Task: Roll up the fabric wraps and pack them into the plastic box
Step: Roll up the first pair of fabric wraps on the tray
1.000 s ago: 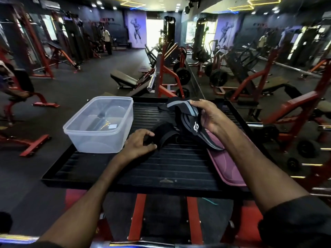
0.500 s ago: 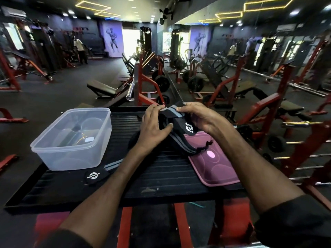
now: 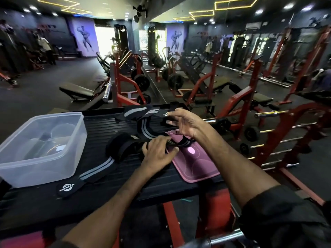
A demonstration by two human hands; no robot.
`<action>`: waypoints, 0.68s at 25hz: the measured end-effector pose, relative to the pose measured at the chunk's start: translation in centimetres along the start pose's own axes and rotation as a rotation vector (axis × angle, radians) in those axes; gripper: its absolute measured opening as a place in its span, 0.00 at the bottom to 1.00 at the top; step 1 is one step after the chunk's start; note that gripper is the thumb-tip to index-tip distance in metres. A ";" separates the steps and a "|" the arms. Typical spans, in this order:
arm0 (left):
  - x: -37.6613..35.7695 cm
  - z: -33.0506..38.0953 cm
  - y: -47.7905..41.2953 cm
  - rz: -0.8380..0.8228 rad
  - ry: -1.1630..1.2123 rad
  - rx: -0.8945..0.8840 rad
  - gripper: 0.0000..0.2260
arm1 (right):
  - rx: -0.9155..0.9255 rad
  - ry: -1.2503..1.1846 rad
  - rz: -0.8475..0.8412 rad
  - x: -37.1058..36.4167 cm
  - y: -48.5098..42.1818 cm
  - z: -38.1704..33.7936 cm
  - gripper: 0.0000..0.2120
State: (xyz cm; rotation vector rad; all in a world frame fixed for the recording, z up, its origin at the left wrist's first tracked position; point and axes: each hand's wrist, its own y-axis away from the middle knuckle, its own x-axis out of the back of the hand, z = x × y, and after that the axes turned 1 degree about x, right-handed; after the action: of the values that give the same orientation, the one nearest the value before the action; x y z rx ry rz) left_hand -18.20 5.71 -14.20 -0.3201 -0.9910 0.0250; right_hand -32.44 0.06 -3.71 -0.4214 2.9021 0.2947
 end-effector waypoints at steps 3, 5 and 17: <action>-1.6 0.8 -1.0 -0.055 -0.195 -0.129 0.25 | -0.009 0.061 0.033 0.0 -0.8 0.5 0.13; -2.0 1.4 -1.6 0.021 -0.186 -0.248 0.16 | 0.030 0.065 0.096 -0.2 -1.3 0.8 0.12; 10.9 2.2 -6.1 0.110 1.443 0.075 0.04 | 0.283 0.382 -0.034 1.3 -1.4 -3.8 0.14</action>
State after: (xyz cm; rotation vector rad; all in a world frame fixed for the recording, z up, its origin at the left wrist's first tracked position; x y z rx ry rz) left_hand -14.71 2.23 -2.48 -0.2354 0.4577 -0.0652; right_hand -33.83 -2.48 -0.57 -0.5262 3.2300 -0.2279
